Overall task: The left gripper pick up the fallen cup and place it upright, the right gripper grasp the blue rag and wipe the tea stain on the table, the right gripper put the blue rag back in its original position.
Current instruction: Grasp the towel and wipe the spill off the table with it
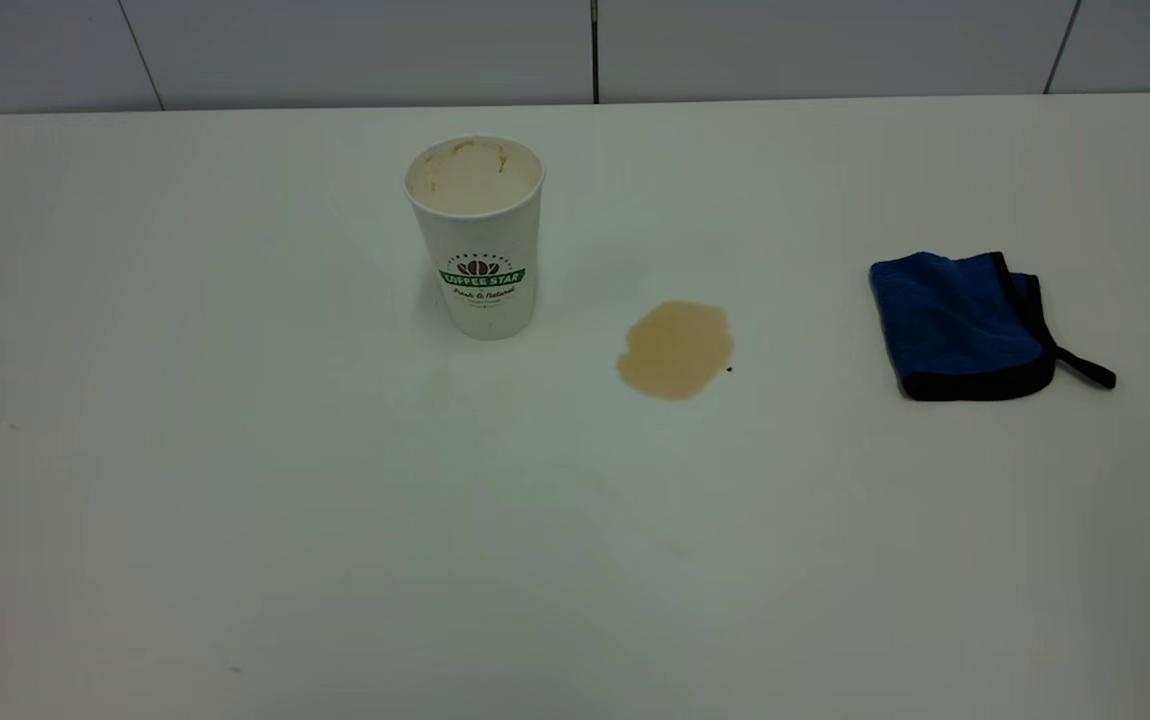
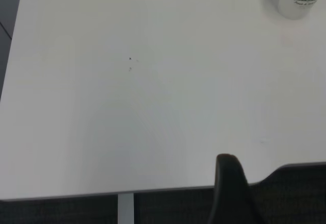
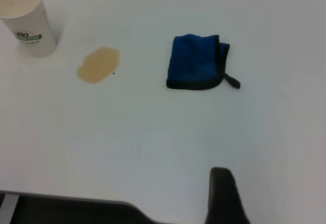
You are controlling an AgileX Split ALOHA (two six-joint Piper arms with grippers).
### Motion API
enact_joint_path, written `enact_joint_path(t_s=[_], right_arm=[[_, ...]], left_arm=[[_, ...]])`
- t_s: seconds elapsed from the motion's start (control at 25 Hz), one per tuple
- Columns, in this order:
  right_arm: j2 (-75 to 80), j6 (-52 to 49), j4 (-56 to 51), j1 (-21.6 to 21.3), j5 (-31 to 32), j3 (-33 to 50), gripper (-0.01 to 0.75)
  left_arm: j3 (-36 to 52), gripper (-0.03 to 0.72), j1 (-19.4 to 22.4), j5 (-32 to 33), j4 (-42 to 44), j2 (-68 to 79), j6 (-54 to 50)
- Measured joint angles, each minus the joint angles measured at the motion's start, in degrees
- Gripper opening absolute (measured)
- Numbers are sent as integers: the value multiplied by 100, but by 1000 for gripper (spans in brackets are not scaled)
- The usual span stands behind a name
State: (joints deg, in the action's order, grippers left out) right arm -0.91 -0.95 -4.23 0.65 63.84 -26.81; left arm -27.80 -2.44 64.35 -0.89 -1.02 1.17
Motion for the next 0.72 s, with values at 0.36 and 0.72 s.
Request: enact_joint_path(t_s=[0.36,0.72], right_arm=[[91,-44,-151,0,-21,-6,529],[2658,824,-812,0,-1318,-73,620]], left_arm=[[0,471,0,0,0,0,0],[0,471,0,0,0,0,0]])
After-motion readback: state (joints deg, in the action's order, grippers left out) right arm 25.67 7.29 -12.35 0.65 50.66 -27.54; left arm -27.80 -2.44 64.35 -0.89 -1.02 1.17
